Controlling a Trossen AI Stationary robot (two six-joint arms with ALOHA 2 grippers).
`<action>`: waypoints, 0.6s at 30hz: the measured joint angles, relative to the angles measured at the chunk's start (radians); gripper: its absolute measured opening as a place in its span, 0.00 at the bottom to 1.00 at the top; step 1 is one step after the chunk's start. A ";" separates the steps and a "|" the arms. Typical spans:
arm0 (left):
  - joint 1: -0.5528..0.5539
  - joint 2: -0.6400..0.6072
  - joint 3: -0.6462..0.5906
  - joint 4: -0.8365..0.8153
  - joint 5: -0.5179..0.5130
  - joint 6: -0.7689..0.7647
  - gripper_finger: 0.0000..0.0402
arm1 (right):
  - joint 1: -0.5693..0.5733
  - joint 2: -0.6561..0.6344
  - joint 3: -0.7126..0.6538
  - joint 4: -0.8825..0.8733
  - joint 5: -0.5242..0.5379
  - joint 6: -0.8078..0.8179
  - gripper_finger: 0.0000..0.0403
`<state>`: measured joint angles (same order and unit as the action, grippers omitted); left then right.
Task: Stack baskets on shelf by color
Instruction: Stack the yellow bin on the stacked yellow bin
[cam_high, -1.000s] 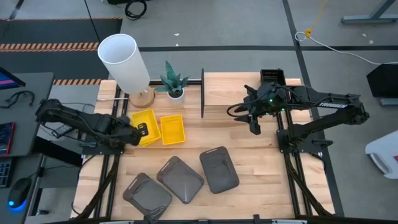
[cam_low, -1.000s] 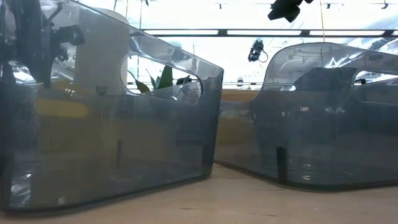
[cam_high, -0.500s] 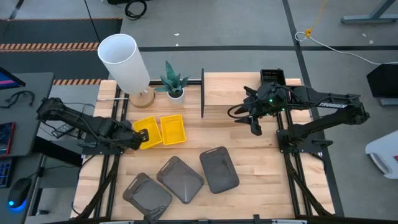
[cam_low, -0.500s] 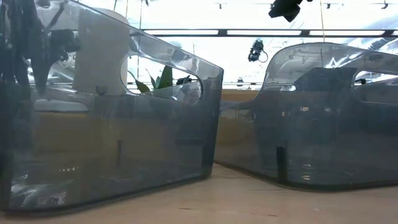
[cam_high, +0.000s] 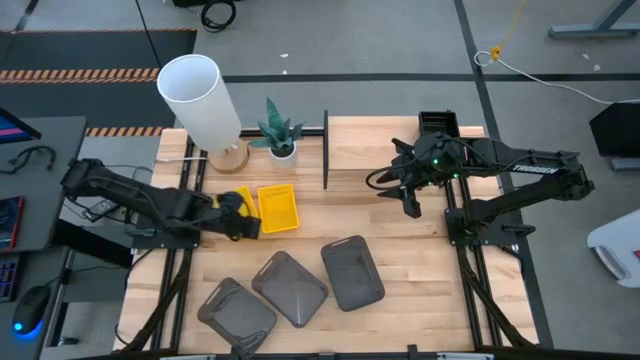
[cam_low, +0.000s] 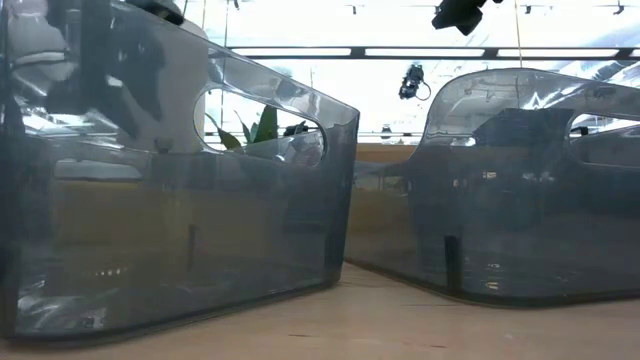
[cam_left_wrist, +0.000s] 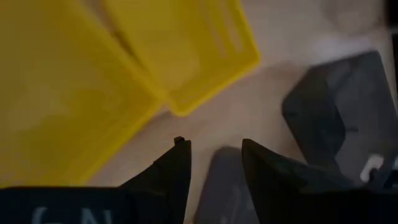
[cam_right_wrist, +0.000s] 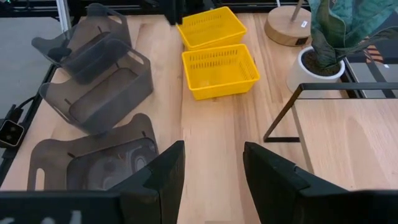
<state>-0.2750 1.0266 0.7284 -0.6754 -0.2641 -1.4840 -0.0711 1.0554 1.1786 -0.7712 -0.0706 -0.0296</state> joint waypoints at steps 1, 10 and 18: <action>0.010 0.025 0.000 0.038 0.014 0.039 0.36 | 0.000 0.000 0.000 0.001 0.003 0.000 0.42; 0.113 0.212 0.000 0.277 0.086 0.284 0.31 | 0.000 0.000 0.000 0.018 0.025 0.039 0.42; 0.183 0.293 0.000 0.373 0.186 0.555 0.31 | 0.000 0.000 0.000 0.018 0.050 0.082 0.42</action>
<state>-0.0921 1.3193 0.7280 -0.3023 -0.0780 -0.9290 -0.0711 1.0554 1.1786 -0.7528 -0.0203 0.0523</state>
